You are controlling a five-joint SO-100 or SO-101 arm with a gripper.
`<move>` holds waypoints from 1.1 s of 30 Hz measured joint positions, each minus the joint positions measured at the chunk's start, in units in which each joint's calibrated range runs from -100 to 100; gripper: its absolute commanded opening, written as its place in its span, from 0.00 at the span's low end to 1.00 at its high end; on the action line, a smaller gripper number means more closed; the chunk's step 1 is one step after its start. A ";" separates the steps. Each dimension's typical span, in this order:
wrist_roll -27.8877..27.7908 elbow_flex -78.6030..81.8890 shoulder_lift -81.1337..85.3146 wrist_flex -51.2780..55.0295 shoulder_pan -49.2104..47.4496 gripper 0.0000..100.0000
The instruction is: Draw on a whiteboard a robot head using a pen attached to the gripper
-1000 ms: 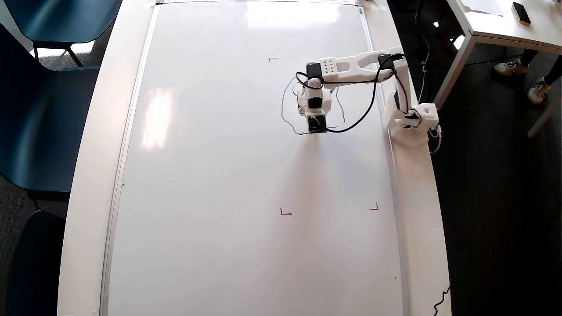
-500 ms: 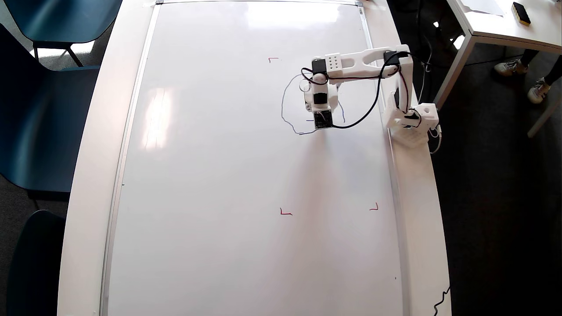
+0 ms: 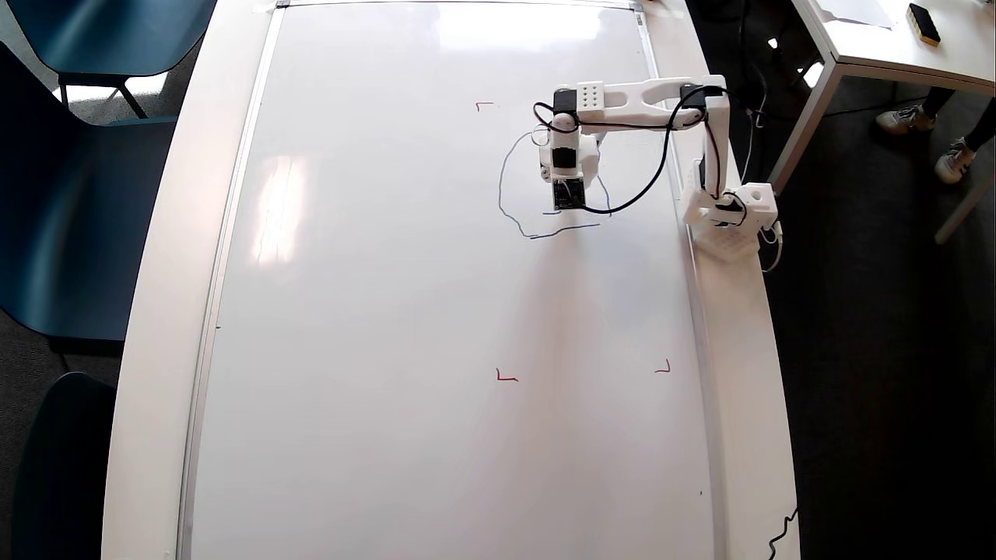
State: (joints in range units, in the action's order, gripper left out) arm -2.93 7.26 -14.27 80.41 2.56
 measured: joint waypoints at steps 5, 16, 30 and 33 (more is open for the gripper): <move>0.00 -1.83 -0.08 0.08 0.00 0.02; 0.00 -8.31 -4.07 0.00 -0.45 0.02; 0.00 -12.33 -7.79 -1.01 -2.19 0.02; 0.05 -12.61 -7.79 -1.01 -2.79 0.02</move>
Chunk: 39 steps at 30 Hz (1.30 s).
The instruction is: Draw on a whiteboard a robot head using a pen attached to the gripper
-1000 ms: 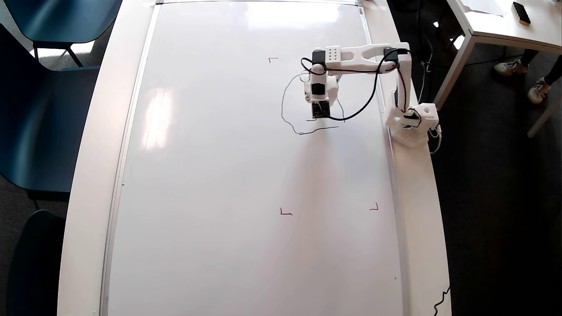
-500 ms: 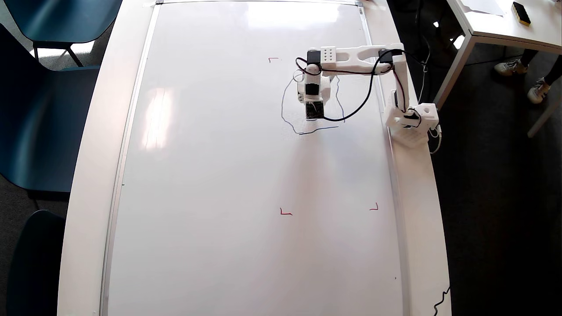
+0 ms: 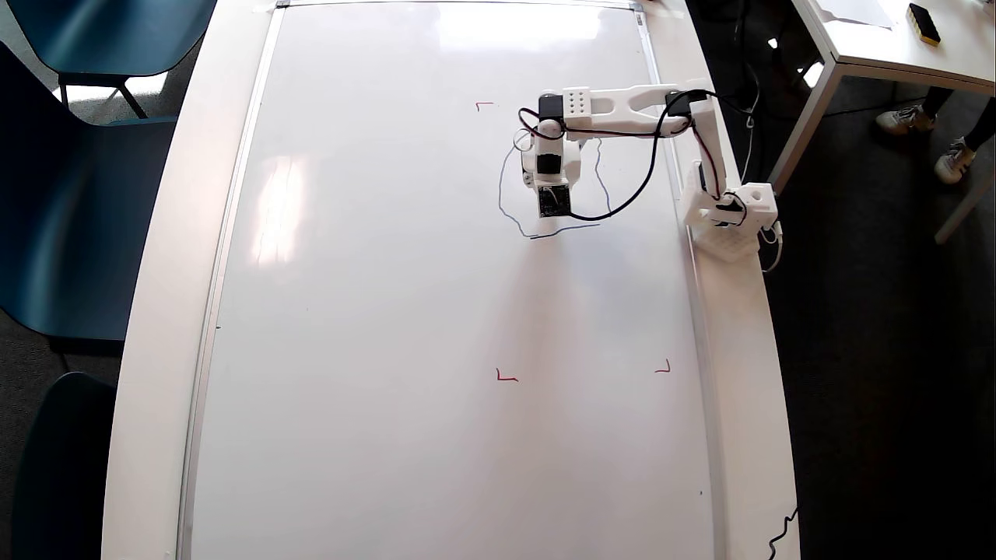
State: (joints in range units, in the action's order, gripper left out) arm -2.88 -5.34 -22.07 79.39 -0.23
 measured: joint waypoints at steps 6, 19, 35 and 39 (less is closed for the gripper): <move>1.00 0.00 0.00 0.00 -2.87 0.02; 1.90 0.00 0.00 0.00 -4.83 0.02; 1.90 0.00 0.00 0.08 -0.75 0.08; 1.90 0.00 0.00 0.08 -0.23 0.14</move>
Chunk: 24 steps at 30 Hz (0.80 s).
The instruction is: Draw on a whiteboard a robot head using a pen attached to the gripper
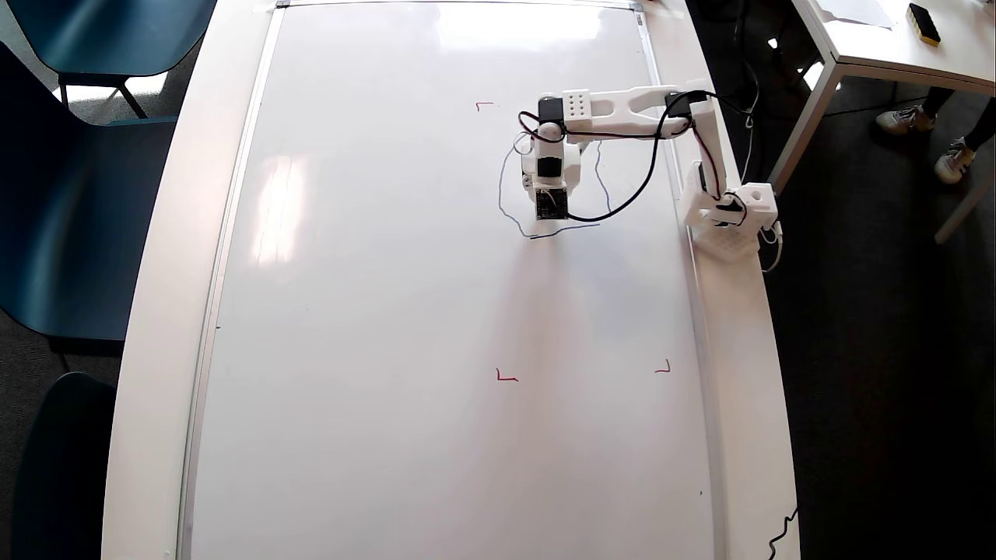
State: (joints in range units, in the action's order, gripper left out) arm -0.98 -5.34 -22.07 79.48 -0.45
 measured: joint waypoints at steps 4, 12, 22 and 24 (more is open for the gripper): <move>0.00 1.28 0.85 -0.34 0.30 0.15; 0.00 8.31 5.42 0.08 0.83 0.15; 0.00 11.97 8.30 0.00 2.34 0.15; -0.11 11.97 8.30 0.00 3.17 0.15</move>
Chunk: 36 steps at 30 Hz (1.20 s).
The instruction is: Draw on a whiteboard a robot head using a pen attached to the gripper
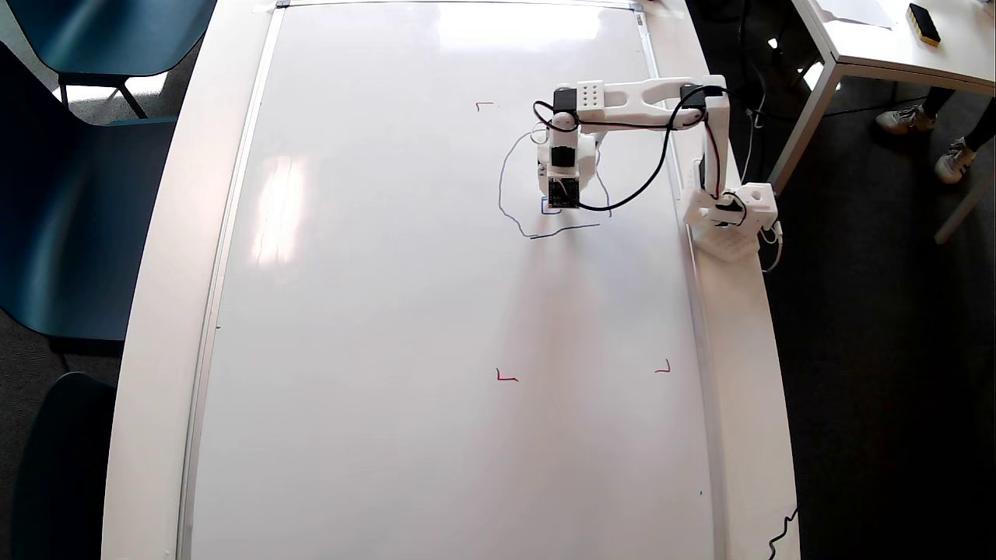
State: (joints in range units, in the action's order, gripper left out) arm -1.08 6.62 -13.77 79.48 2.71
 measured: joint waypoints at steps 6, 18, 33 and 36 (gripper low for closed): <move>-1.06 0.18 0.00 1.10 1.51 0.15; -1.11 0.18 0.00 1.10 1.58 0.15; 0.00 -7.13 0.68 3.89 0.75 0.34; 0.00 -6.85 3.05 5.41 2.56 0.34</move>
State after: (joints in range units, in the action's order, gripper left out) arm -1.08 -0.23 -10.72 84.88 5.28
